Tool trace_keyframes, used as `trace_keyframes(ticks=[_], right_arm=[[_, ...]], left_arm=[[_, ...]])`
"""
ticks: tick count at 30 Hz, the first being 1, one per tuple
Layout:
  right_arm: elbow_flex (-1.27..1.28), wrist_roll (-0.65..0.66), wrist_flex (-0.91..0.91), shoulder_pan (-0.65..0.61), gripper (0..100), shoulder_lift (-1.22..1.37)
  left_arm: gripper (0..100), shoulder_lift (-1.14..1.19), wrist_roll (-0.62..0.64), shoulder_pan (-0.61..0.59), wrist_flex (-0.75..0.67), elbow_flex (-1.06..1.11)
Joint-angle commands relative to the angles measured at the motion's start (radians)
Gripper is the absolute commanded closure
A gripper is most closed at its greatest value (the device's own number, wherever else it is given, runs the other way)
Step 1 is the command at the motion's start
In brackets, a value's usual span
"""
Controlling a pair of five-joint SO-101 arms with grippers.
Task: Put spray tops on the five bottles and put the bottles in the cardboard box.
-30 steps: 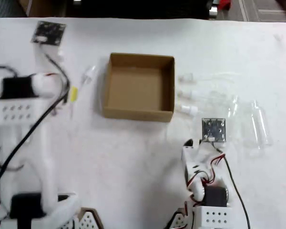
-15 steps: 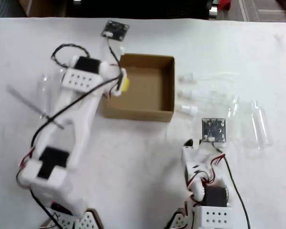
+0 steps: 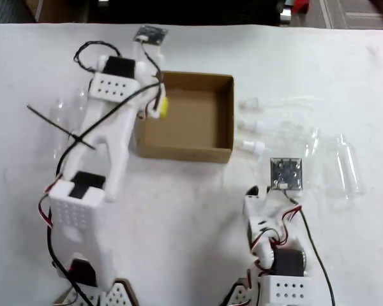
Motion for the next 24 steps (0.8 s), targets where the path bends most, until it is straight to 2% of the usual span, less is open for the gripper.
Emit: trace_keyframes(ticks=[1,6,9,19,24], right_arm=[[0.011,0.009,-0.019,-0.005,90.7,-0.01],[0.011,0.009,-0.019,-0.005,90.7,-0.01],[0.011,0.009,-0.019,-0.005,90.7,-0.01],[0.011,0.009,-0.019,-0.005,90.7,-0.01],[0.011,0.009,-0.019,-0.005,90.7,-0.01]], left_arm=[[81,-0.059,0.008,-0.033,0.02,-0.08],[81,0.025,0.011,-0.064,-0.064,-0.048],[81,0.082,0.068,-0.085,-0.089,-0.048],[82,0.156,0.08,-0.081,-0.126,-0.044],[95,0.216,0.08,-0.079,-0.126,-0.048]])
